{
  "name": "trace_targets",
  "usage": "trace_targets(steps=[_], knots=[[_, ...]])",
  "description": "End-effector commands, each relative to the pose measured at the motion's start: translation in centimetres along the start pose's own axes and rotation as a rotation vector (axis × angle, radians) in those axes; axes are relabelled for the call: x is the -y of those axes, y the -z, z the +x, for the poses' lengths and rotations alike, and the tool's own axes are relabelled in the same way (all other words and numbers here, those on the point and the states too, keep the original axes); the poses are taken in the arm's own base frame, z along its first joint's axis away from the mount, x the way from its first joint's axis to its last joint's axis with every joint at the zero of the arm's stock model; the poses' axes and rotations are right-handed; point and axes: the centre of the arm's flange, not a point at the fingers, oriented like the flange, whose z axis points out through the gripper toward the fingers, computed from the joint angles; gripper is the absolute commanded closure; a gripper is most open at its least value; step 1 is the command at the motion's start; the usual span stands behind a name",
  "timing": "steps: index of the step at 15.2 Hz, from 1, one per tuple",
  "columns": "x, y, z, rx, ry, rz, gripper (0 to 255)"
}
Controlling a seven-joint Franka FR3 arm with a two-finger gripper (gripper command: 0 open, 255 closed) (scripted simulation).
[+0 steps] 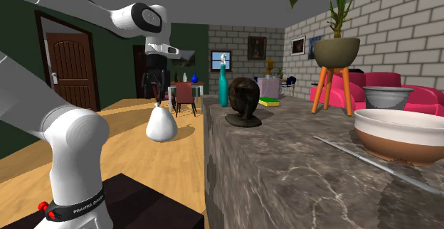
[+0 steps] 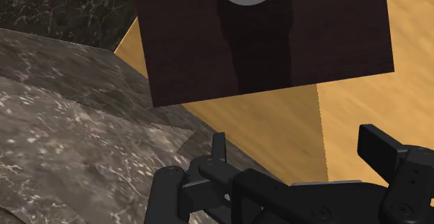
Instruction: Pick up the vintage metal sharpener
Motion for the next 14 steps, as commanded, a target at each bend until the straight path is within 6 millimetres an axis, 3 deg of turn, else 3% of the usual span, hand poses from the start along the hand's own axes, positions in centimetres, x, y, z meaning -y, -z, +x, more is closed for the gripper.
trace_targets(steps=[1,14], knots=[[0.0,0.0,0.0,0.000,0.000,0.000,0],[-17.3,3.0,0.8,-0.087,0.059,0.032,0]])
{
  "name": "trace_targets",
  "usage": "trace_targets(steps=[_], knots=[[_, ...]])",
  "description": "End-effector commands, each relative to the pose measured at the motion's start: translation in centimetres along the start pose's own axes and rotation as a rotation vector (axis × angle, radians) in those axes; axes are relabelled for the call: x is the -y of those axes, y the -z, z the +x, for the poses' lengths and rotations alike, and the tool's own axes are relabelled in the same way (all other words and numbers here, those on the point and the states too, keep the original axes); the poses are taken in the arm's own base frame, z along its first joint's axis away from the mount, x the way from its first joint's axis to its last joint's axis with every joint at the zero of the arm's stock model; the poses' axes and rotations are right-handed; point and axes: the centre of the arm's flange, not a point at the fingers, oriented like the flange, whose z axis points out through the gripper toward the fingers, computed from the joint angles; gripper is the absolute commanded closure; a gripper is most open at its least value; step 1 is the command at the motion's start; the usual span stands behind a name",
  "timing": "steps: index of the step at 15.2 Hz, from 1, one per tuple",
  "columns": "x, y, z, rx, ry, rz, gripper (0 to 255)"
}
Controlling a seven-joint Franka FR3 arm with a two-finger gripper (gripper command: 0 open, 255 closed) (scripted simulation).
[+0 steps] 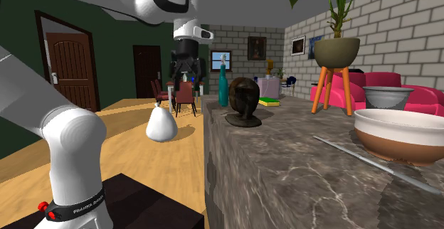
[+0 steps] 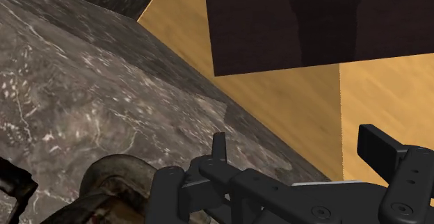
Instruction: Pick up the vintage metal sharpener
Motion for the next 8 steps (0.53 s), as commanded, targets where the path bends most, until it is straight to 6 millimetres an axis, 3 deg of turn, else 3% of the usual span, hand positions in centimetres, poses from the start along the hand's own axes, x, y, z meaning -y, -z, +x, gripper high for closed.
trace_targets(steps=[1,8], knots=[[-2.5,0.4,0.1,-0.013,0.011,0.004,0],[-11.8,2.1,0.5,-0.060,0.043,0.021,0]])
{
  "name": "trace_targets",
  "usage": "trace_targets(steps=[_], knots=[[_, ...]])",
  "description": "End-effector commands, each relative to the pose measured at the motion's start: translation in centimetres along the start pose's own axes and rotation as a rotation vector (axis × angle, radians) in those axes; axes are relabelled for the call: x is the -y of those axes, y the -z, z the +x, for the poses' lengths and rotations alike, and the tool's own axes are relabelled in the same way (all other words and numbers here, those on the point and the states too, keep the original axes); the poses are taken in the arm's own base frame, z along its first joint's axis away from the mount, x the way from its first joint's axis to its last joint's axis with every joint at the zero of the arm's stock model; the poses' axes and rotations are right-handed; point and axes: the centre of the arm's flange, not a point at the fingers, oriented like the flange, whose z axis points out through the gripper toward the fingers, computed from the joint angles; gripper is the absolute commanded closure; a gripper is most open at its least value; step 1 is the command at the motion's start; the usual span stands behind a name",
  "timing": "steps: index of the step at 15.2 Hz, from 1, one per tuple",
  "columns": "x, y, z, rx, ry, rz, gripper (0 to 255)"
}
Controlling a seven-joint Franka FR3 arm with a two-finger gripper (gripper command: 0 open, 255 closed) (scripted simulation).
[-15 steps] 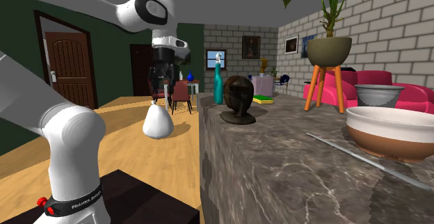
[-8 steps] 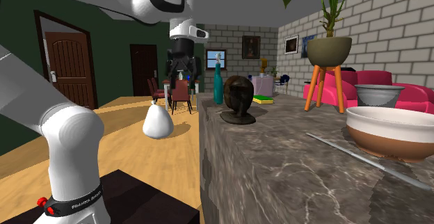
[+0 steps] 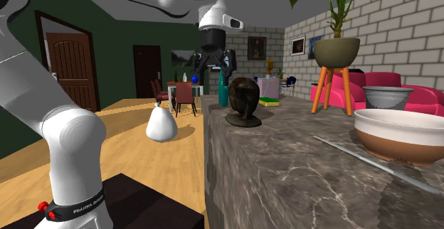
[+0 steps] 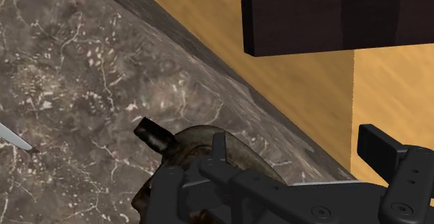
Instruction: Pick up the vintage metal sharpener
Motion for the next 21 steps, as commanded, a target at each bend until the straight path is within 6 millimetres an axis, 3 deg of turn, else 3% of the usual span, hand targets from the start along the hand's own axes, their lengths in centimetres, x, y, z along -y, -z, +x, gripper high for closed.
trace_targets(steps=[1,6,15,16,21], knots=[[-2.6,0.7,-0.1,-0.014,0.011,0.004,0],[-9.0,1.9,0.2,-0.046,0.033,0.015,0],[-8.8,-2.1,0.5,-0.046,0.033,0.016,0],[-8.8,-2.1,0.4,-0.046,0.033,0.016,255],[-8.8,-2.1,0.4,-0.046,0.033,0.016,255]])
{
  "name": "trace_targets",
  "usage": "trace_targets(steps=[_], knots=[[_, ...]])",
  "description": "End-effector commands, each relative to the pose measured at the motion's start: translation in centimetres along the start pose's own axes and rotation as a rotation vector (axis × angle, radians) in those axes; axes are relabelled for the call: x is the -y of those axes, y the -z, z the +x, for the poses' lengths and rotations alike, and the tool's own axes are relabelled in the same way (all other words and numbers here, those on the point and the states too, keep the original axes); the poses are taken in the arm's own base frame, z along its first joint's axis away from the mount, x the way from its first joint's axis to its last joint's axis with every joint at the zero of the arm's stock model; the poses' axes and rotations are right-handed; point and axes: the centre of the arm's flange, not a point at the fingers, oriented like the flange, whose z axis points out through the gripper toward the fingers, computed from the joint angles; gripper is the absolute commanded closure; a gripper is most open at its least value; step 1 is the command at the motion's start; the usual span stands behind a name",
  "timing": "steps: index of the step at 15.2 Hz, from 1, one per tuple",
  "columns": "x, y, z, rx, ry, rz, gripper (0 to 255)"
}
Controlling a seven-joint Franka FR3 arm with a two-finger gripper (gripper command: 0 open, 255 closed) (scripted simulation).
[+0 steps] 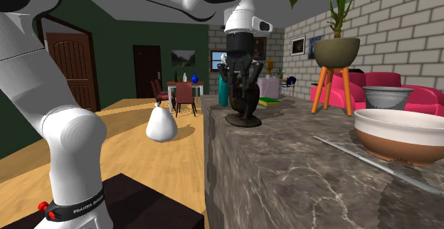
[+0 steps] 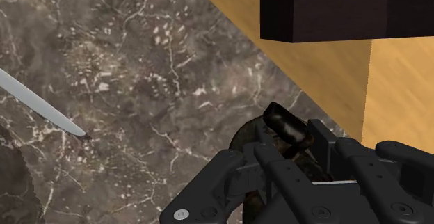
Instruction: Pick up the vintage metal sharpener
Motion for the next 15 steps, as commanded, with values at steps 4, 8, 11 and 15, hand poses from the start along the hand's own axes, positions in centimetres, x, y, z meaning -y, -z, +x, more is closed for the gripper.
trace_targets(steps=[4,8,11,15], knots=[[0.0,-0.1,0.1,0.001,0.000,0.001,255],[-0.1,2.0,0.0,0.001,0.000,0.001,255],[-0.1,3.6,-0.1,0.001,0.000,0.001,255],[-0.1,5.7,-0.1,0.001,0.000,0.001,255]])
